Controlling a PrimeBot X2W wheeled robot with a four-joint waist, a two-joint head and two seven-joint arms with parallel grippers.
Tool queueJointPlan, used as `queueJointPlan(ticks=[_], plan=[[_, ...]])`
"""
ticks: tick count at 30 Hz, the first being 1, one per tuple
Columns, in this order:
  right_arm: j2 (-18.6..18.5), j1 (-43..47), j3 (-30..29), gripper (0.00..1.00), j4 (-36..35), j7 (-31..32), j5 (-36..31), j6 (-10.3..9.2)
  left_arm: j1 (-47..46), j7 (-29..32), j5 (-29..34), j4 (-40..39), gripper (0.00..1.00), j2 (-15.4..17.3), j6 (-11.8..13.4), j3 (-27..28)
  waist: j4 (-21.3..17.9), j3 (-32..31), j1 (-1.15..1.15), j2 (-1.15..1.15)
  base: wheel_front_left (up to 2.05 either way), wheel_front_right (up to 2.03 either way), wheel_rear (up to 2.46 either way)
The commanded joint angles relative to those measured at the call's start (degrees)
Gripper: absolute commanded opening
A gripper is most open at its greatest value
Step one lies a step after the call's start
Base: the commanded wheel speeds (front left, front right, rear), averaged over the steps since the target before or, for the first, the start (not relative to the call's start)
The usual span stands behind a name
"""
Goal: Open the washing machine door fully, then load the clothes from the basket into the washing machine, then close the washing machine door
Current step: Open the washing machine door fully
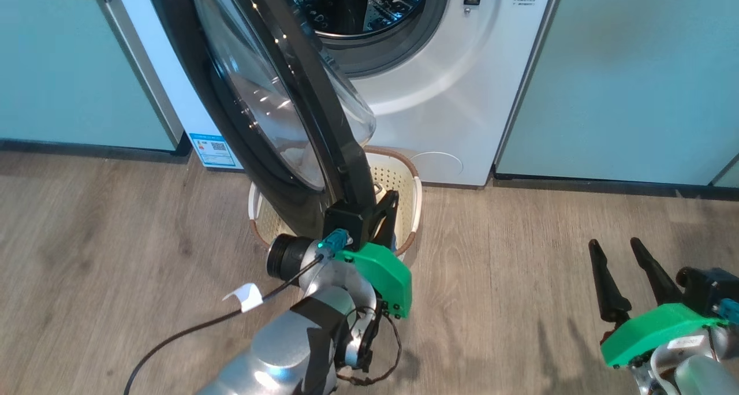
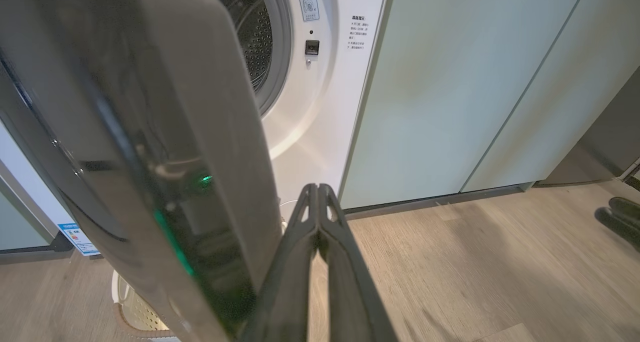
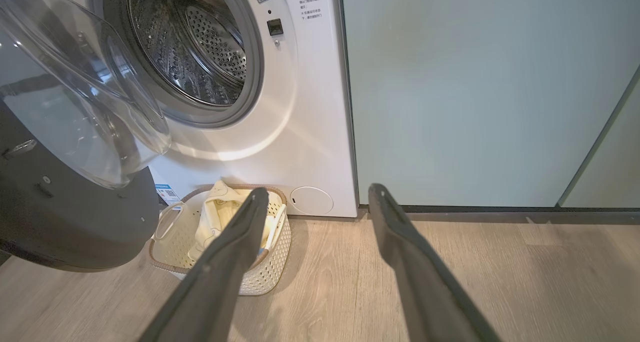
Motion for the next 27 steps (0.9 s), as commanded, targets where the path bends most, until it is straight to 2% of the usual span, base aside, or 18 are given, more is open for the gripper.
queueJointPlan(ticks=[1,27], plan=[[-0.70,-0.90,0.65,1.00,-1.37,-0.61,0.19,0.02,-1.23,-0.42,0.74,-0.95,0.00,0.97,-0.07,2.53,0.13,0.00,0.00,0.00,0.00,0.00,0.00],[-0.58,-0.01,0.41,1.00,-1.39,-0.61,0.49,0.02,3.10,-0.42,4.94,-2.28,0.00,0.97,-1.66,6.93,1.19,-0.86,0.00,0.00,0.00,0.00,0.00]])
